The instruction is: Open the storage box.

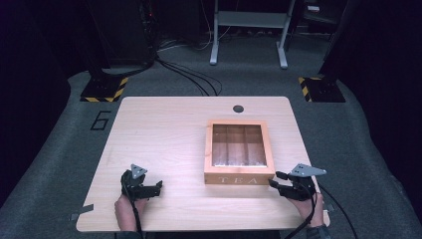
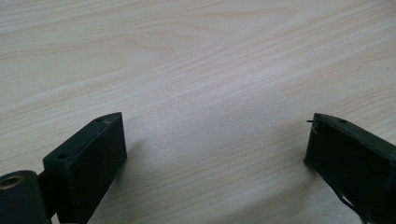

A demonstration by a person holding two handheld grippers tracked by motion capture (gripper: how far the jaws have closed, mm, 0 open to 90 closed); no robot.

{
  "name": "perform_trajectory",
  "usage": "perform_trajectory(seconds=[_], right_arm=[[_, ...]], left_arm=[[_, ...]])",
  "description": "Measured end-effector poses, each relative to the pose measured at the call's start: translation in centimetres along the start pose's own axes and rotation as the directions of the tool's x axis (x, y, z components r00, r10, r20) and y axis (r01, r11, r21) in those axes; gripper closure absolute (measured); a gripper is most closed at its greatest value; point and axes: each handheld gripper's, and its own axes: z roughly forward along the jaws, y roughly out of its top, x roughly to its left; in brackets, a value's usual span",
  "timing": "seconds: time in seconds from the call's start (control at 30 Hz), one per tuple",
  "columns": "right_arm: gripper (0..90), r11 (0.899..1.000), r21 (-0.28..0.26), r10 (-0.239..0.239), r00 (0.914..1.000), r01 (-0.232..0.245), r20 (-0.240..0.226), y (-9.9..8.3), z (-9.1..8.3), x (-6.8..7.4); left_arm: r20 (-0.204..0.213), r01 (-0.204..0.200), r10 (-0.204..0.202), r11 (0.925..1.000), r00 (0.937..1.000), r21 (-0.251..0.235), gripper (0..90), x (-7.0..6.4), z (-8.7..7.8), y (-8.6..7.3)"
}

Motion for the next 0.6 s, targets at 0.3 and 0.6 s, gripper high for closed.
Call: perform_trajectory(seconds=[0.3, 0.6], right_arm=[[74.3, 1.0, -0.025, 0.001, 0.9998, 0.0, 0.021, -0.1, -0.31, 0.09], [80.1, 0.999, -0.053, 0.005, 0.9997, -0.004, 0.022, -0.26, -0.55, 0.11]], left_arm=[[0.0, 0.0, 0.0, 1.0, 1.0, 0.0, 4.9, 0.0, 0.0, 0.0], [0.0, 0.0, 0.0, 1.0, 1.0, 0.0, 4.9, 0.01, 0.0, 0.0]])
